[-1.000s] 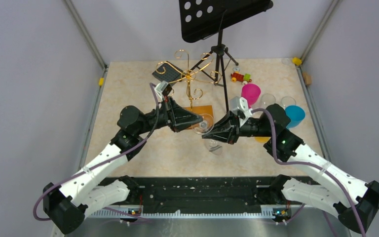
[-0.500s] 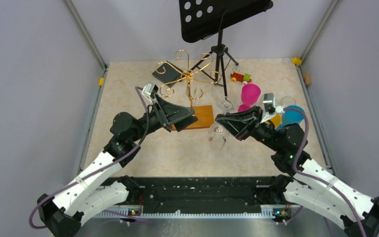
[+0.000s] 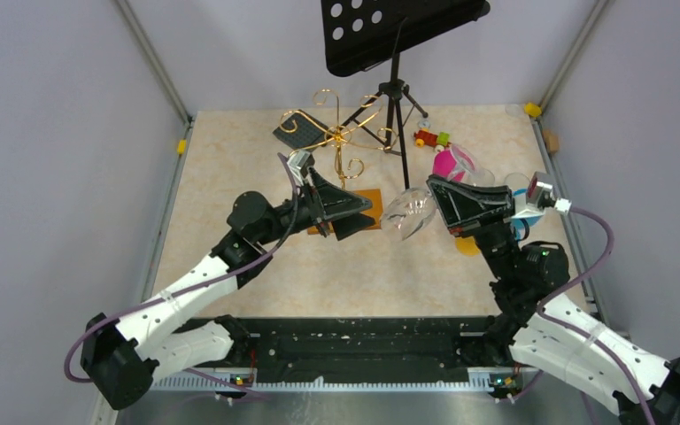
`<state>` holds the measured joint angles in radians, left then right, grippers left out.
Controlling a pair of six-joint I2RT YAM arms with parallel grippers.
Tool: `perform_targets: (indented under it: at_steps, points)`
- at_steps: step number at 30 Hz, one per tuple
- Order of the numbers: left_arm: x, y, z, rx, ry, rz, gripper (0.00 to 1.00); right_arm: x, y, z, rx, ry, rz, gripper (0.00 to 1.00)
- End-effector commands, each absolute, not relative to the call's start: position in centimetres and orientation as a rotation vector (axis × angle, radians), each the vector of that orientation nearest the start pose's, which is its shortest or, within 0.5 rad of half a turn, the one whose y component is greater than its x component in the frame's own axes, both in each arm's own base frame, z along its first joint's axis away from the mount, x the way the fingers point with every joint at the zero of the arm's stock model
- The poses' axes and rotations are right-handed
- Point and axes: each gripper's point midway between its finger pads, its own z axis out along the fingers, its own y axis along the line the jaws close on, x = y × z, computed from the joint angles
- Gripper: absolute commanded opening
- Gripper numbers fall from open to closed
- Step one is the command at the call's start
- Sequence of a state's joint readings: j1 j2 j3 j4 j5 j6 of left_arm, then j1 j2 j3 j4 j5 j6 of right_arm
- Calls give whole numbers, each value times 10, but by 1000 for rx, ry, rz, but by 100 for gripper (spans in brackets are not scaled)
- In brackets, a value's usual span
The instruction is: Take the wine glass off the wine glass rack
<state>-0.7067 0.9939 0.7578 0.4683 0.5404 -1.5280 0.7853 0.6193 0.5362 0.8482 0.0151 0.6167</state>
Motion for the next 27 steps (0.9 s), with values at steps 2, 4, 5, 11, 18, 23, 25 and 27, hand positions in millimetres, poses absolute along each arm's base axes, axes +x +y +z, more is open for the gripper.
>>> perform_targets:
  at_steps: [2, 4, 5, 11, 18, 23, 25, 27]
  points:
    - [143, -302, 419, 7, 1603, -2252, 92, 158, 183, 487, 16, 710, 1387, 0]
    - [139, -300, 425, 16, 1575, -2282, 91, 158, 181, 487, 34, 697, 1401, 0]
    - [137, -300, 427, 23, 1568, -2294, 90, 158, 181, 487, 40, 691, 1410, 0]
    - [131, -299, 442, 63, 1494, -2356, 75, 160, 185, 492, 64, 659, 1473, 0]
    - [129, -290, 474, 67, 1306, -2435, 67, 162, 193, 489, 48, 651, 1499, 0]
    - [128, -283, 495, 33, 1188, -2482, 61, 156, 197, 488, -9, 612, 1483, 0]
    - [131, -278, 502, -31, 1131, -2497, 60, 153, 199, 487, -46, 581, 1473, 0]
    - [133, -277, 506, -68, 1100, -2512, 60, 151, 203, 485, -80, 570, 1456, 0]
